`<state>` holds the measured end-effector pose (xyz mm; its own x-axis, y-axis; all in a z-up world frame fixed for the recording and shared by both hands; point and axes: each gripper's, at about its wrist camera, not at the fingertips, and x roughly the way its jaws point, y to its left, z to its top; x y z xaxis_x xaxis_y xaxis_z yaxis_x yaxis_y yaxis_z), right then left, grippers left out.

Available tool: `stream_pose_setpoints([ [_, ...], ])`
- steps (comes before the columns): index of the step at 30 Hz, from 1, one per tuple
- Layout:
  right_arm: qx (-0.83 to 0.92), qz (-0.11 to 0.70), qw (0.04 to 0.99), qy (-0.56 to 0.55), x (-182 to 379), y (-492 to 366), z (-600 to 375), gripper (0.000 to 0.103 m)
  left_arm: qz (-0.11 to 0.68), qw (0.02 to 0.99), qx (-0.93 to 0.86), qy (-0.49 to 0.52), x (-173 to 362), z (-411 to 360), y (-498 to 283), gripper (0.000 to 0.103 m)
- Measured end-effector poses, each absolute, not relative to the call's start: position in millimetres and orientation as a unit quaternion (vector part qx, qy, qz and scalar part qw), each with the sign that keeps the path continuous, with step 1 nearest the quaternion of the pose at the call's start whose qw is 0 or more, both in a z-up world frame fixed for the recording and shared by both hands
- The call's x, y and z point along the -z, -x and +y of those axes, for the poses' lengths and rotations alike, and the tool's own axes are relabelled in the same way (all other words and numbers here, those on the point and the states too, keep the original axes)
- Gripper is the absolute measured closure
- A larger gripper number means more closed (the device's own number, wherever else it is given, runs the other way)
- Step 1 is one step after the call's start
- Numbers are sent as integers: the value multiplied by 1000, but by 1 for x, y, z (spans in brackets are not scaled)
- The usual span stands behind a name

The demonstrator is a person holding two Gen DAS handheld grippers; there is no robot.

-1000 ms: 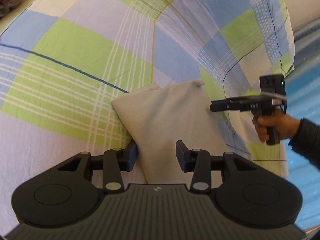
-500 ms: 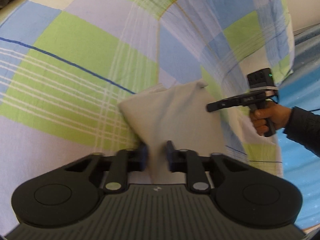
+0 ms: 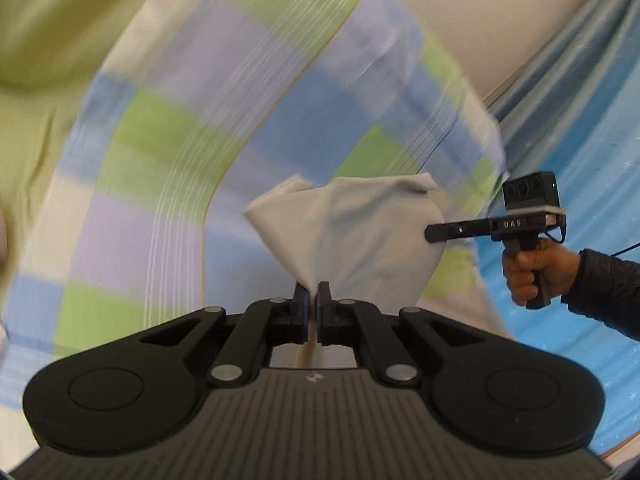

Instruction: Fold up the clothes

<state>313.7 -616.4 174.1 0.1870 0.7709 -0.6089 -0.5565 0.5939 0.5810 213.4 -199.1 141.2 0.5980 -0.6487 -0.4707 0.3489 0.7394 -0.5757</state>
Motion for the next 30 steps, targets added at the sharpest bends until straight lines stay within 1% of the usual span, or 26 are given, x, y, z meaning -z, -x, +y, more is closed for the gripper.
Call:
stream_pose_setpoints([
  [3,-429,428,788,-110,-214,-291,-631,98,319,874,306,199,-183,-202,-202,102],
  [5,-418,423,795,-121,-219,-269,-638,98,323,870,319,190,-193,-210,-190,102],
  [7,-407,425,798,-131,-218,-245,-646,98,336,864,328,183,-189,-218,-172,102],
  [9,-395,441,795,-135,-201,-215,-654,98,357,854,332,181,-170,-223,-148,102],
  [11,-380,465,786,-148,-175,-189,-661,98,385,841,330,186,-139,-228,-124,102],
  [14,-359,520,759,-155,-120,-151,-669,98,433,821,320,191,-84,-237,-93,102],
  [17,-339,564,737,-152,-76,-134,-669,98,471,804,311,189,-41,-245,-79,102],
  [19,-333,578,730,-152,-62,-135,-668,98,479,801,305,187,-27,-247,-82,102],
  [22,-328,580,731,-151,-59,-147,-665,98,463,812,300,188,-30,-243,-99,102],
  [27,-328,566,744,-136,-54,-195,-660,98,433,834,295,172,-38,-240,-151,102],
  [30,-316,574,746,-119,-33,-225,-650,98,433,840,287,159,-25,-244,-177,102],
])
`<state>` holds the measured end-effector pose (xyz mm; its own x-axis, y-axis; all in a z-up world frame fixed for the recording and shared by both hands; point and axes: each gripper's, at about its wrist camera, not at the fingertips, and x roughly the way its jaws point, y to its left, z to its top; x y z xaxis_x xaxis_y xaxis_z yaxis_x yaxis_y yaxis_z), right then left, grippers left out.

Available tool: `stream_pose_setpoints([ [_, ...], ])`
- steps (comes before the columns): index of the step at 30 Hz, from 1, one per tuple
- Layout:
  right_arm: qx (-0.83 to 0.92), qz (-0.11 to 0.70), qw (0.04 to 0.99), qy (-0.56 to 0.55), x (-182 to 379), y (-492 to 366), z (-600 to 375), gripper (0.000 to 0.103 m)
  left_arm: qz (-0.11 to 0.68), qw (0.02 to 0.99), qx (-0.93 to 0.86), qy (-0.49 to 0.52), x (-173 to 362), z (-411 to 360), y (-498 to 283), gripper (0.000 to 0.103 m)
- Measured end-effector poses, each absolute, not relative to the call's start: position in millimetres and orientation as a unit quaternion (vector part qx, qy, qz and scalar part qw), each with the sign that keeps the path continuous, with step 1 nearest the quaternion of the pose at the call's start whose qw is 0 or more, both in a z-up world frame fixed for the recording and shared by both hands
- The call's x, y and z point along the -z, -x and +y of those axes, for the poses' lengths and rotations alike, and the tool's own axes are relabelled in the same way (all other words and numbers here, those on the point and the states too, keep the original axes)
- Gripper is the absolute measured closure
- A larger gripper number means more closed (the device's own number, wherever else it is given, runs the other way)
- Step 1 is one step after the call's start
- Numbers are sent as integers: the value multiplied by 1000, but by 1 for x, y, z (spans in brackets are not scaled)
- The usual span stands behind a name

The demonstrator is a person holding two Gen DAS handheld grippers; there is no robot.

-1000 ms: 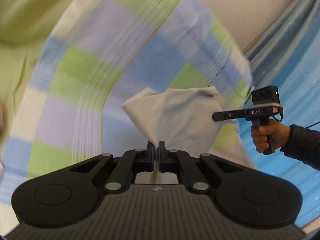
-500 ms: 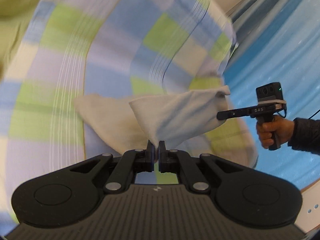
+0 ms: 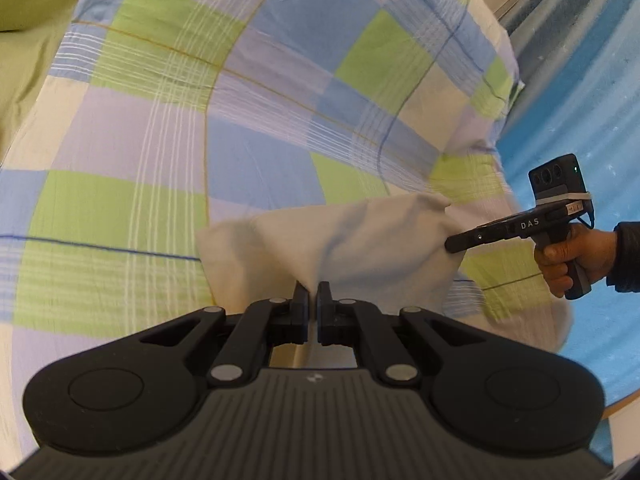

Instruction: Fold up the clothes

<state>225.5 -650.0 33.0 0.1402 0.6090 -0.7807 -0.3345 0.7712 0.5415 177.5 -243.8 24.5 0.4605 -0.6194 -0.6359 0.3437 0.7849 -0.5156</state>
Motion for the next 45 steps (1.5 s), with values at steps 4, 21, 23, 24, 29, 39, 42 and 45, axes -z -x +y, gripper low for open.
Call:
stream_pose_setpoints([
  [4,-288,607,735,-92,8,-249,-638,96,464,827,272,163,4,-245,-199,100],
  [21,-241,628,727,-137,36,-246,-649,84,442,820,284,227,9,-229,-242,98],
  [23,-238,626,730,-138,35,-246,-651,84,452,828,268,197,14,-230,-239,98],
  [24,-235,624,732,-139,34,-245,-651,84,460,830,255,185,19,-229,-239,98],
  [29,-224,606,751,-137,19,-243,-648,84,470,845,214,140,24,-226,-235,93],
  [39,-344,576,740,-46,12,-240,-549,81,458,841,280,72,5,-266,-217,93],
  [42,-382,573,725,5,25,-244,-523,87,475,831,290,22,26,-284,-214,93],
  [45,-355,561,746,53,30,-259,-536,103,474,834,283,6,34,-282,-217,99],
])
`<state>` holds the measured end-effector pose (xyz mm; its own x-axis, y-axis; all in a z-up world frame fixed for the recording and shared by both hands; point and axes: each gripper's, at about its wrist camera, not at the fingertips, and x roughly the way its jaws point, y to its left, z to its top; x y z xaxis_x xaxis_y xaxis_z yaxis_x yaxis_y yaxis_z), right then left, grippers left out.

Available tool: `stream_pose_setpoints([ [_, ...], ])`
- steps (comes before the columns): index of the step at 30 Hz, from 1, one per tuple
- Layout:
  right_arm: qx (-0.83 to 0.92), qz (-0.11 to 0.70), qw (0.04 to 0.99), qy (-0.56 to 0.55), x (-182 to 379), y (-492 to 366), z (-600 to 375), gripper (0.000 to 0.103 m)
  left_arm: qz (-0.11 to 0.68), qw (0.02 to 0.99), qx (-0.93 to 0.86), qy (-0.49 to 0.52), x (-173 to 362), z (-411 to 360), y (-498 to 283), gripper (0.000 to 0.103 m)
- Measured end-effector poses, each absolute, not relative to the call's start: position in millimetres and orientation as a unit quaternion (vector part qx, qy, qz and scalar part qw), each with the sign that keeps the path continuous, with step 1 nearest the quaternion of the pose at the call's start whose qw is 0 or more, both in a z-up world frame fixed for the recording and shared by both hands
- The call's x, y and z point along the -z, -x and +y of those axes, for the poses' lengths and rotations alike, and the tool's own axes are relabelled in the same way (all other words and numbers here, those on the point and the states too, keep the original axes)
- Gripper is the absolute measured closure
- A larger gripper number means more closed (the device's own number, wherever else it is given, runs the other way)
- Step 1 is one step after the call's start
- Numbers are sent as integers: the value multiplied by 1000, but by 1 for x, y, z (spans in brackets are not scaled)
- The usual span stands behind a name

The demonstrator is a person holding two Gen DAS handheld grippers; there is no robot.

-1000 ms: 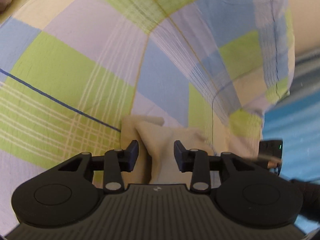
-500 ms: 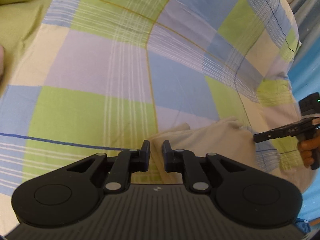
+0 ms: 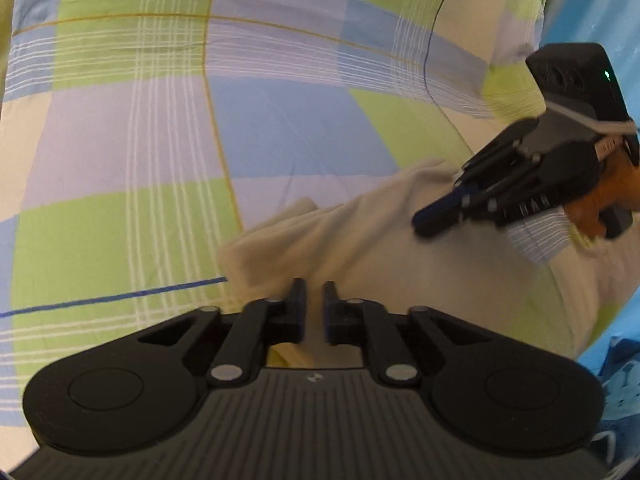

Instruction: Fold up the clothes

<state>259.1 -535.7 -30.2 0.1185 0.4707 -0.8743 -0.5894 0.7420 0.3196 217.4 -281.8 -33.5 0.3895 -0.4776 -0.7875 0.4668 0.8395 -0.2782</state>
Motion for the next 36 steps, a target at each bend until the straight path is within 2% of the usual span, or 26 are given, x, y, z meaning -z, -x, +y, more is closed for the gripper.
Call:
stream_pose_setpoints([
  [2,-309,559,768,43,26,-269,-563,100,475,834,283,1,31,-280,-219,99],
  [4,-276,558,782,24,20,-274,-591,83,468,838,281,-6,24,-278,-218,99],
  [6,-261,557,788,-5,12,-274,-620,77,458,845,277,0,16,-275,-216,94],
  [12,-275,565,776,-55,21,-272,-642,71,460,848,263,9,17,-269,-215,92],
  [15,-281,556,779,-73,29,-276,-634,71,461,847,265,-3,21,-272,-215,90],
  [16,-279,553,781,-75,31,-277,-631,76,459,847,266,-8,22,-273,-215,90],
  [17,-275,554,782,-78,33,-278,-631,87,459,847,267,-12,22,-274,-215,90],
  [18,-270,556,782,-81,35,-279,-631,103,459,847,267,-14,22,-275,-215,90],
  [24,-260,520,811,-61,10,-275,-634,103,450,851,270,-12,20,-275,-215,90],
  [29,-255,542,800,-39,29,-281,-625,103,456,848,269,-15,29,-278,-217,90],
  [32,-228,544,807,-43,31,-280,-628,100,447,853,267,-20,21,-278,-217,90],
  [33,-219,539,812,-49,27,-279,-630,93,444,856,266,-19,17,-277,-217,88],
  [36,-226,517,825,-38,9,-275,-629,91,437,857,272,0,10,-271,-218,86],
])
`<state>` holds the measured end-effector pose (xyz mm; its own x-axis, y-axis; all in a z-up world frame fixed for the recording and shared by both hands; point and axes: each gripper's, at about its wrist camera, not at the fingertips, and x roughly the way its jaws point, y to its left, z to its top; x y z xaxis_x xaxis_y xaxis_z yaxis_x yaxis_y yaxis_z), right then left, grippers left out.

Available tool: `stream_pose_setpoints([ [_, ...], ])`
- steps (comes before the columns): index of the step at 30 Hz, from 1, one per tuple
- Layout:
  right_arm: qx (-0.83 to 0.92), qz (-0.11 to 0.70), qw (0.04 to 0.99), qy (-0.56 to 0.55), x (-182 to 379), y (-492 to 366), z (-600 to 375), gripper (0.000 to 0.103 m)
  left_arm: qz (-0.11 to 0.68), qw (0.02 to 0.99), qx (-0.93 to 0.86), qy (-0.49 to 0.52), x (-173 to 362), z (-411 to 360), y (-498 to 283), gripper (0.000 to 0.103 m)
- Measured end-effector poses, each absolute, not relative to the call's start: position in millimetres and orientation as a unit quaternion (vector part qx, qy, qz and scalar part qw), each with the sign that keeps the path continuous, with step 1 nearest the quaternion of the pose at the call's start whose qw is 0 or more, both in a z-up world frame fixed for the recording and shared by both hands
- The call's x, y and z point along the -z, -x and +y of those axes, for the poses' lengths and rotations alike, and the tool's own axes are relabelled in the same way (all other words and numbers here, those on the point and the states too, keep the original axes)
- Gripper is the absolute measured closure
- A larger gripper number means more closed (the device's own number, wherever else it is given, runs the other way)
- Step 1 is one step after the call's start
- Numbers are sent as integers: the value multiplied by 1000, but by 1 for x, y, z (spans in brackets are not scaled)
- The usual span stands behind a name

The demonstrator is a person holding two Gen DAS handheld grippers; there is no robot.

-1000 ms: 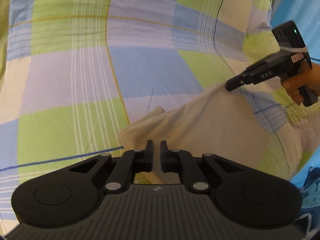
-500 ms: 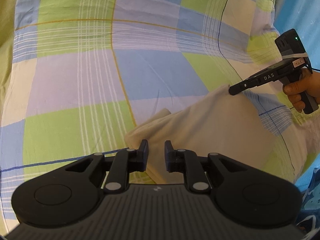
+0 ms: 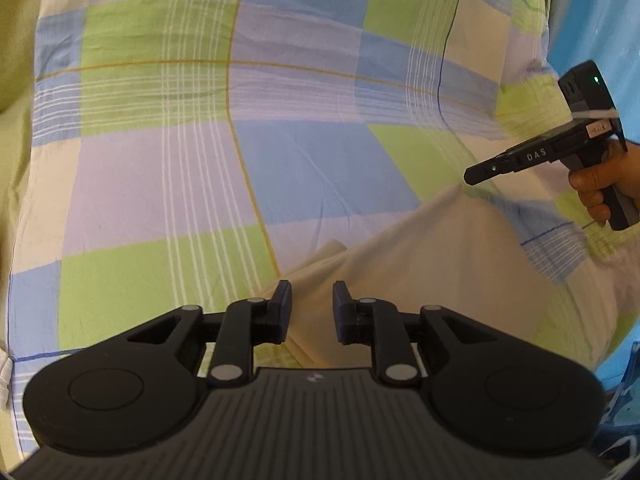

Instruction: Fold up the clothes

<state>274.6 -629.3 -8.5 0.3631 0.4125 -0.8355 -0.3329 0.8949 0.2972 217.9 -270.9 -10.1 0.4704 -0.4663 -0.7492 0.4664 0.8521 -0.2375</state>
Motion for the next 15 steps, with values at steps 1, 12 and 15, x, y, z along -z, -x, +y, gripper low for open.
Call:
stream_pose_setpoints([
  [1,-240,511,825,-38,3,-273,-627,91,436,856,278,6,9,-270,-218,86],
  [12,-316,524,791,2,36,-277,-571,103,446,851,276,1,37,-271,-230,94],
  [15,-289,512,809,-4,39,-280,-586,103,442,853,278,-3,36,-267,-230,96],
])
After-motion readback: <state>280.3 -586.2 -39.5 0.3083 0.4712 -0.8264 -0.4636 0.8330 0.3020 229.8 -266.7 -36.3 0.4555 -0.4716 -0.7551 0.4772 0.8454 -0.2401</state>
